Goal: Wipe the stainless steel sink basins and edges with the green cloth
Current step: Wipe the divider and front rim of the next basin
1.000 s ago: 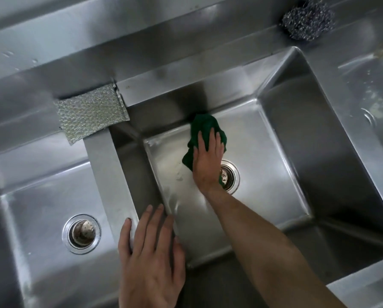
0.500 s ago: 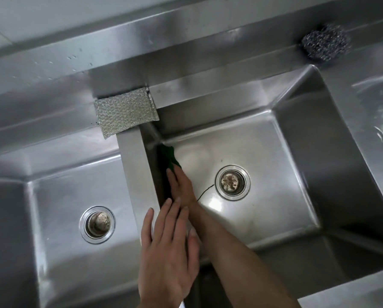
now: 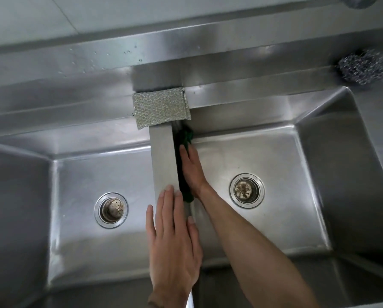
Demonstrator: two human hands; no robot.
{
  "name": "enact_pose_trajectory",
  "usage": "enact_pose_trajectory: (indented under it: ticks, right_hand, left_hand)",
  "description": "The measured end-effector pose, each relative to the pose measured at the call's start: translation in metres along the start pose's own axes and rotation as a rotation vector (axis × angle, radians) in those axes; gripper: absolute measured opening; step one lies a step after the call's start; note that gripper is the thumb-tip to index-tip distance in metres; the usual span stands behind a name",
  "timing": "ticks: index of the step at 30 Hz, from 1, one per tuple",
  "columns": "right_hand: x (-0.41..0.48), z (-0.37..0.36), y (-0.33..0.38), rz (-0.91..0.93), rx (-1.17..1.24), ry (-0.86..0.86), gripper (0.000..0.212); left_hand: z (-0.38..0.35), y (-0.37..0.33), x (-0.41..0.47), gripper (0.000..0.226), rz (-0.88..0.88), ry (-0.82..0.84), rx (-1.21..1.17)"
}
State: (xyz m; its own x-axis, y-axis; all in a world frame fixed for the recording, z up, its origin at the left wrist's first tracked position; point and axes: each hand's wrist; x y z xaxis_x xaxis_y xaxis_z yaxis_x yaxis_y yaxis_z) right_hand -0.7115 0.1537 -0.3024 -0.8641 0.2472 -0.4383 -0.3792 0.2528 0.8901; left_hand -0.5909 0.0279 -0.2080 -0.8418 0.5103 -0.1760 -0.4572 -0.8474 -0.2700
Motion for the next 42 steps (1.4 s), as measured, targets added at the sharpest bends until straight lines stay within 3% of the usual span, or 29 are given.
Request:
enact_pose_trajectory:
  ticks: [3, 6, 9, 15, 19, 22, 28, 35, 39, 42]
  right_hand:
    - [-0.012, 0.001, 0.003, 0.003, -0.012, -0.002, 0.038]
    - [-0.037, 0.006, 0.013, 0.096, -0.030, -0.020, 0.019]
    - [-0.032, 0.006, 0.012, 0.175, -0.072, -0.014, 0.018]
    - [-0.012, -0.004, 0.007, -0.036, -0.008, -0.086, 0.032]
    - [-0.080, -0.011, 0.016, 0.084, -0.035, -0.016, 0.020]
    - [-0.104, -0.006, -0.005, 0.140, -0.044, 0.001, 0.025]
    - [-0.060, 0.002, -0.050, -0.125, -0.124, 0.013, 0.035]
    - [-0.138, -0.001, -0.037, 0.001, -0.045, 0.106, 0.033]
    - [-0.111, -0.003, -0.047, -0.078, -0.048, 0.059, 0.032]
    - [-0.103, -0.004, -0.054, -0.189, -0.086, 0.035, 0.034]
  left_hand:
    - [-0.002, 0.001, 0.001, 0.056, -0.003, 0.013, 0.006]
    - [-0.002, 0.002, 0.001, 0.055, -0.017, 0.018, 0.004]
    - [-0.001, 0.002, 0.000, 0.057, -0.012, 0.028, 0.007]
    - [-0.001, 0.001, 0.002, 0.057, 0.008, 0.053, 0.036]
    - [-0.002, 0.005, 0.001, 0.058, 0.009, 0.089, 0.055]
    - [-0.003, 0.007, -0.001, 0.062, -0.024, 0.092, 0.036]
    - [-0.005, 0.006, 0.002, 0.064, -0.023, 0.050, 0.007]
    - [-0.004, 0.008, 0.004, 0.056, -0.044, 0.031, -0.050]
    - [-0.004, 0.012, 0.003, 0.060, -0.060, 0.032, -0.122]
    - [-0.006, 0.014, 0.004, 0.063, -0.051, 0.085, -0.046]
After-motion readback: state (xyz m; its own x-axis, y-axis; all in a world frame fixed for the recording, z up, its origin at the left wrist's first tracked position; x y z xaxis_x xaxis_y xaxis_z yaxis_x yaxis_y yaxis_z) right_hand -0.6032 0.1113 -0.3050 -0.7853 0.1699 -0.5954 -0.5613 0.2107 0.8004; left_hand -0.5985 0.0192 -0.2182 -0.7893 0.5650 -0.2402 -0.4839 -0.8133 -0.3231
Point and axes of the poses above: each hand's wrist, its own x-axis towards the middle knuckle, its own z-axis out of the back of the hand, y = z × x, and after that the axes turned 14 degrees about y, right-handed
